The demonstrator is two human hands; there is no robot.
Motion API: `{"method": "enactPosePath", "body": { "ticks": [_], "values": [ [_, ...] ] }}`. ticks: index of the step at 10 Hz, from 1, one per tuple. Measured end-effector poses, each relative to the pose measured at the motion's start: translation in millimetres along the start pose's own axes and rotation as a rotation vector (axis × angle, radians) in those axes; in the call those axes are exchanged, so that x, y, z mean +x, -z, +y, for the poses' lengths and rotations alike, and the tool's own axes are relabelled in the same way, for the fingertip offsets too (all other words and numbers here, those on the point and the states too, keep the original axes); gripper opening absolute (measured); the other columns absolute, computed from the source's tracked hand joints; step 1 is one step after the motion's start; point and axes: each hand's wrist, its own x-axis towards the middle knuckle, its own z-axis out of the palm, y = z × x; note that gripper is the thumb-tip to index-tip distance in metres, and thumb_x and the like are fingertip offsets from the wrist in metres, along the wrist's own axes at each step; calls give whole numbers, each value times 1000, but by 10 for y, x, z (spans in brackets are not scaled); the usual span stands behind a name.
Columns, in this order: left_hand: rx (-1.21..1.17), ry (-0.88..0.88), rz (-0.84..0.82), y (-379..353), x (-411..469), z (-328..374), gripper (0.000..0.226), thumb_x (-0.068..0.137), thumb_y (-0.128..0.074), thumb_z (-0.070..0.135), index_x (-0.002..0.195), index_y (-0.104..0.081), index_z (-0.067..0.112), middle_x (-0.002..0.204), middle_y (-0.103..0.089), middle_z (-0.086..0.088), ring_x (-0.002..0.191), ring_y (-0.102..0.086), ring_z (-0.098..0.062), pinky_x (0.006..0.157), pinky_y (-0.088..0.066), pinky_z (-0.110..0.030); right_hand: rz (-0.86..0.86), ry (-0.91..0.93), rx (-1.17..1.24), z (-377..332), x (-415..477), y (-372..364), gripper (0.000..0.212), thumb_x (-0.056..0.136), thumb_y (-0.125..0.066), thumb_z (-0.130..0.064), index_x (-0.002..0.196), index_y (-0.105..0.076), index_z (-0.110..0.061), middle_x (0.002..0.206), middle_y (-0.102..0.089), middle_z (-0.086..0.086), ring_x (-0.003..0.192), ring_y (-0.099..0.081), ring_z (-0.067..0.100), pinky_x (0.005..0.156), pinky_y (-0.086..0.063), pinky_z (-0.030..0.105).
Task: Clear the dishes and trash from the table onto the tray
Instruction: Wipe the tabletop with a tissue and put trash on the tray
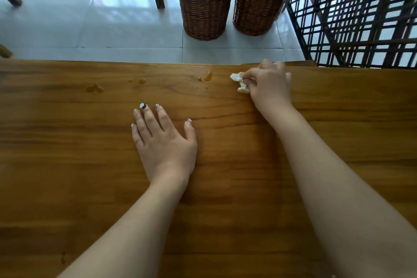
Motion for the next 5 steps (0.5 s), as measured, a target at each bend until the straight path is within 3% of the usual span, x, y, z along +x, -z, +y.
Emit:
{"method": "enactPosePath", "body": {
  "ticks": [2,3,5],
  "values": [
    [-11,4,6,-5,4,-5,73,96,-22,52,152,-7,9,160,0,-14,147,9,-26,118,7,-39,9,-56,28,-171,120,-47,24,98,-49,-21,110,-70,-20,110,-53,3,113,-41,26,82,-24,33],
    [-9,0,9,-8,-11,-8,73,96,-21,53,152,-7,10,160,0,-14,147,8,-26,118,6,-40,-8,48,35,-221,-173,-72,24,98,-50,-24,109,-71,-22,98,-47,-5,109,-40,25,81,-23,33],
    [-10,-4,4,-6,-2,10,73,96,-21,53,152,-7,9,160,1,-14,147,8,-26,118,6,-39,2,33,9,-297,15,-116,25,98,-48,-28,112,-69,-24,111,-54,-2,114,-40,25,83,-25,34]
  ]
}}
